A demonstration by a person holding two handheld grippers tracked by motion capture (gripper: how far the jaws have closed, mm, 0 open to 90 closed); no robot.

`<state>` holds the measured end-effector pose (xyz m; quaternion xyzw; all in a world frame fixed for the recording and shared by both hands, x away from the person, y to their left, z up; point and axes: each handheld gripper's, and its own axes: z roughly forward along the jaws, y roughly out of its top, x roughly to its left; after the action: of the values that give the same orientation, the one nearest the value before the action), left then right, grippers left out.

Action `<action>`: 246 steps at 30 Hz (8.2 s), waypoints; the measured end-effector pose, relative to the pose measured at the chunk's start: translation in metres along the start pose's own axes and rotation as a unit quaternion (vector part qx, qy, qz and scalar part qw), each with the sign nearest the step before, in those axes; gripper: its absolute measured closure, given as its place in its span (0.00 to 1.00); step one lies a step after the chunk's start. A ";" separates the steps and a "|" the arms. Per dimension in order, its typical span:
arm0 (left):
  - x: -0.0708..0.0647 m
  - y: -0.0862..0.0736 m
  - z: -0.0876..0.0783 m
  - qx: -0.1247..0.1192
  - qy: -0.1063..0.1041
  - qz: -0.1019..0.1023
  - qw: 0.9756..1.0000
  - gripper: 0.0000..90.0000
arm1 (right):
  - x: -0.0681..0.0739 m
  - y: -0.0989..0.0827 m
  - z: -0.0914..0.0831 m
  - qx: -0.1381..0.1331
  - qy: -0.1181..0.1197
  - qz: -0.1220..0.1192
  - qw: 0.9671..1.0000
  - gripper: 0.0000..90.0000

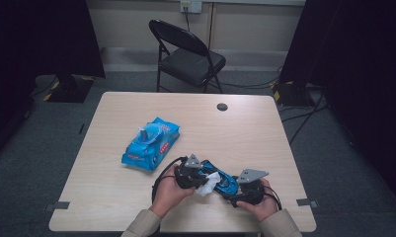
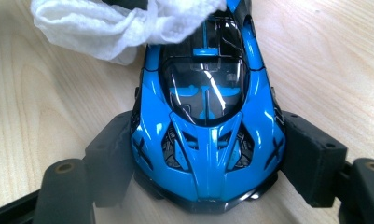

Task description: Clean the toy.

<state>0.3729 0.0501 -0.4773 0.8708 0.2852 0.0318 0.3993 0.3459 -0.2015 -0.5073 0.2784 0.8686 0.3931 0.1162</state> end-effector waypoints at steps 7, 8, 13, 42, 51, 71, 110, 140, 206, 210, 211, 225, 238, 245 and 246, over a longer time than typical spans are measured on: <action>0.009 -0.007 -0.007 0.008 0.014 -0.009 1.000 0.94 | 0.000 0.000 0.000 0.000 0.000 0.000 1.000 0.29; 0.011 -0.008 -0.008 0.010 0.015 -0.008 1.000 0.94 | 0.000 0.000 0.000 0.000 0.000 0.000 1.000 0.29; 0.014 -0.010 -0.010 0.007 0.014 -0.012 1.000 0.94 | 0.000 0.000 0.000 0.000 0.000 0.000 1.000 0.29; -0.039 0.038 0.039 -0.029 -0.042 0.047 0.998 0.94 | 0.000 0.000 0.000 0.000 0.001 0.000 1.000 0.29; -0.038 0.025 0.048 -0.057 -0.066 0.067 0.994 0.77 | 0.000 0.000 0.000 0.000 0.001 -0.001 1.000 0.29; -0.040 0.025 0.039 -0.020 -0.073 0.082 0.994 0.95 | 0.000 0.000 0.000 0.000 0.000 -0.002 1.000 0.29; 0.010 0.007 0.003 -0.037 0.006 0.021 0.999 0.96 | 0.000 0.000 0.000 0.000 0.000 -0.001 1.000 0.29; 0.016 0.032 -0.024 -0.079 0.026 0.015 0.996 0.96 | 0.000 0.000 0.000 0.000 0.000 0.000 1.000 0.29; -0.018 0.040 0.050 -0.048 0.001 0.076 0.996 0.95 | 0.000 0.000 0.000 0.000 0.001 -0.001 1.000 0.29; -0.017 0.039 0.050 -0.051 0.001 0.075 0.996 0.95 | 0.000 0.000 0.000 0.000 0.001 -0.001 1.000 0.29; -0.017 0.039 0.050 -0.054 0.001 0.073 0.996 0.95 | 0.000 0.000 0.000 0.000 0.001 -0.001 1.000 0.29; 0.001 0.034 0.035 -0.056 0.031 0.060 0.996 0.95 | 0.000 0.000 0.000 0.000 0.001 -0.001 1.000 0.29; 0.011 0.030 0.031 -0.054 0.040 0.051 0.996 0.95 | 0.000 0.000 0.000 -0.001 0.001 -0.001 1.000 0.29; 0.014 0.028 0.030 -0.055 0.046 0.056 0.996 0.95 | 0.000 0.000 0.000 0.000 0.001 -0.001 1.000 0.29; 0.014 0.028 0.029 -0.052 0.047 0.058 0.996 0.95 | 0.000 0.000 0.000 0.000 0.001 -0.001 1.000 0.29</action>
<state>0.4062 0.0233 -0.4792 0.8615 0.2504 0.1111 0.4276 0.3459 -0.2018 -0.5074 0.2769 0.8689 0.3935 0.1162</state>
